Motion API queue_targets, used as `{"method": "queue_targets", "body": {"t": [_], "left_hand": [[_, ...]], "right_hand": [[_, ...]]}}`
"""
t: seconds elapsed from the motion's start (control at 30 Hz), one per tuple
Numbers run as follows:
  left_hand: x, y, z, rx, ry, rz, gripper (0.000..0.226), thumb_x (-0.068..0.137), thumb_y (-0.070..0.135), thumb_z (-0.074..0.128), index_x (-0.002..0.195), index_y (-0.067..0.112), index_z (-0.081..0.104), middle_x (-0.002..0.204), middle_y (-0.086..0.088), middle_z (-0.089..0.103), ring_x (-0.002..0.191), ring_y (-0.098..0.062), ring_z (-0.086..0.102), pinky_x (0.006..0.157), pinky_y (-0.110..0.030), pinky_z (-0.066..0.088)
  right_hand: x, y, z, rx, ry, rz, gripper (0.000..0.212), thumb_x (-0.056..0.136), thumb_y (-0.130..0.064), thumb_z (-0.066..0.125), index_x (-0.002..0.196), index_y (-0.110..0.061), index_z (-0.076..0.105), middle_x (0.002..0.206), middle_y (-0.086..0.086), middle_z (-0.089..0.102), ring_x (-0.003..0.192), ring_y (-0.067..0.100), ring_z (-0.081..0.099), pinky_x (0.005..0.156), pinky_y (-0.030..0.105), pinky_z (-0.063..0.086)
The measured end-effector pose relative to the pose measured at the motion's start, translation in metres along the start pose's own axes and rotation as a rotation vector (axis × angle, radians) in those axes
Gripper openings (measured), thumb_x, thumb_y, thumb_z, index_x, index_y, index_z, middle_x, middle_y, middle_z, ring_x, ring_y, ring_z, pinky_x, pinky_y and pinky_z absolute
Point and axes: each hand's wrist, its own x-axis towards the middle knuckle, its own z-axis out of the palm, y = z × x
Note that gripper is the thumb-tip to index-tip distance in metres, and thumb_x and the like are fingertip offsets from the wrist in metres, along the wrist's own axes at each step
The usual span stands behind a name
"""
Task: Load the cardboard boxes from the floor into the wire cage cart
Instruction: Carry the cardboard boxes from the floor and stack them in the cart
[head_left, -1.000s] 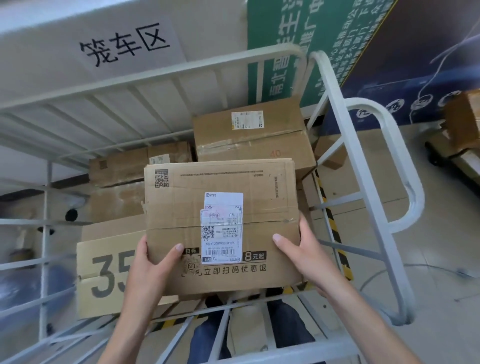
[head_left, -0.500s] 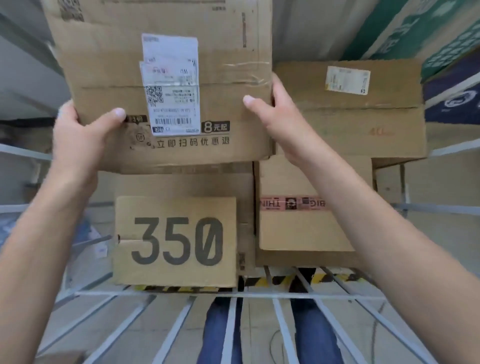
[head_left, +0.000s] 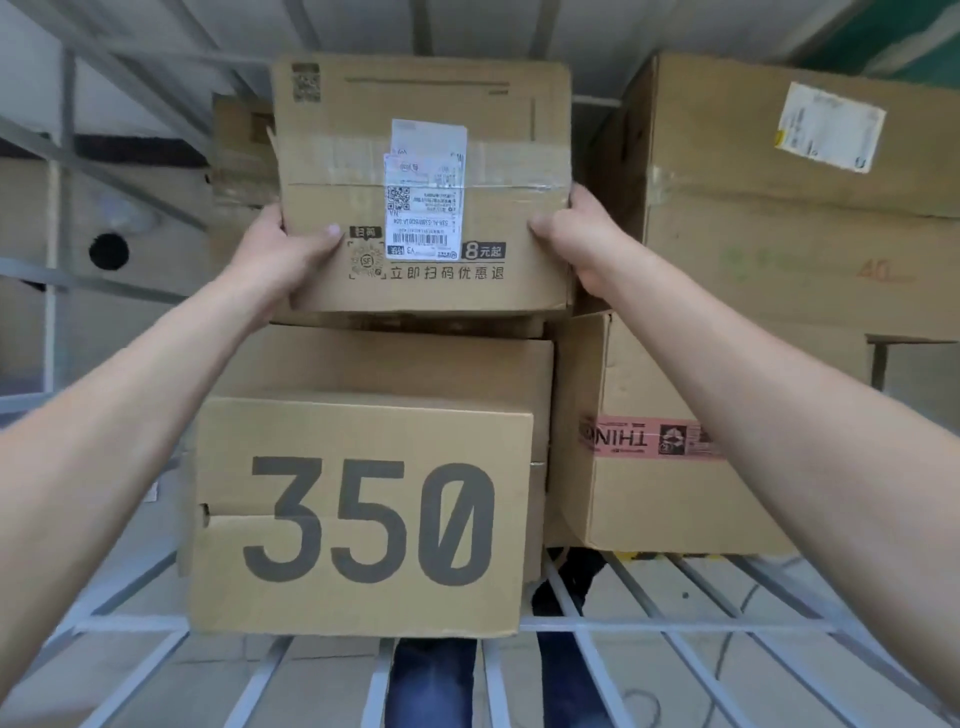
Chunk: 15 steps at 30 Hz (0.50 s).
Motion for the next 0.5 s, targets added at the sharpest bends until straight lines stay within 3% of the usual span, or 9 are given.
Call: {"method": "queue_targets", "body": {"t": [0.1, 0.2, 0.3, 0.5], "left_hand": [[0.009, 0.004, 0.025, 0.037, 0.044, 0.024, 0.056, 0.092, 0.034, 0.068, 0.139, 0.014, 0.046, 0.131, 0.003, 0.061, 0.115, -0.014, 0.059, 0.101, -0.032, 0.046], [0.017, 0.013, 0.028, 0.078, 0.089, 0.003, 0.055, 0.090, 0.030, 0.066, 0.139, 0.015, 0.046, 0.132, 0.002, 0.060, 0.114, -0.016, 0.056, 0.101, -0.029, 0.042], [0.012, 0.011, 0.028, 0.081, 0.059, -0.043, 0.054, 0.089, 0.025, 0.065, 0.138, 0.017, 0.046, 0.134, 0.000, 0.061, 0.118, -0.020, 0.058, 0.106, -0.037, 0.044], [-0.009, -0.004, 0.037, 0.026, 0.033, -0.079, 0.051, 0.091, 0.020, 0.064, 0.139, 0.018, 0.045, 0.131, 0.001, 0.062, 0.120, -0.020, 0.058, 0.106, -0.040, 0.044]], "right_hand": [[0.011, 0.011, -0.009, -0.055, 0.040, 0.034, 0.052, 0.092, -0.012, 0.061, 0.142, -0.014, 0.045, 0.126, 0.003, 0.063, 0.106, 0.016, 0.063, 0.073, 0.022, 0.051], [0.014, 0.012, -0.011, -0.130, 0.052, 0.053, 0.057, 0.090, -0.022, 0.063, 0.143, -0.013, 0.044, 0.129, 0.003, 0.062, 0.112, 0.020, 0.061, 0.092, 0.032, 0.053], [0.002, 0.019, -0.010, -0.204, 0.092, 0.114, 0.062, 0.091, -0.027, 0.060, 0.146, -0.012, 0.035, 0.135, 0.006, 0.058, 0.116, 0.025, 0.058, 0.098, 0.037, 0.050], [-0.006, 0.033, -0.011, -0.241, 0.079, 0.149, 0.074, 0.098, -0.022, 0.049, 0.159, -0.015, 0.008, 0.146, 0.007, 0.051, 0.120, 0.026, 0.056, 0.100, 0.038, 0.048]]}}
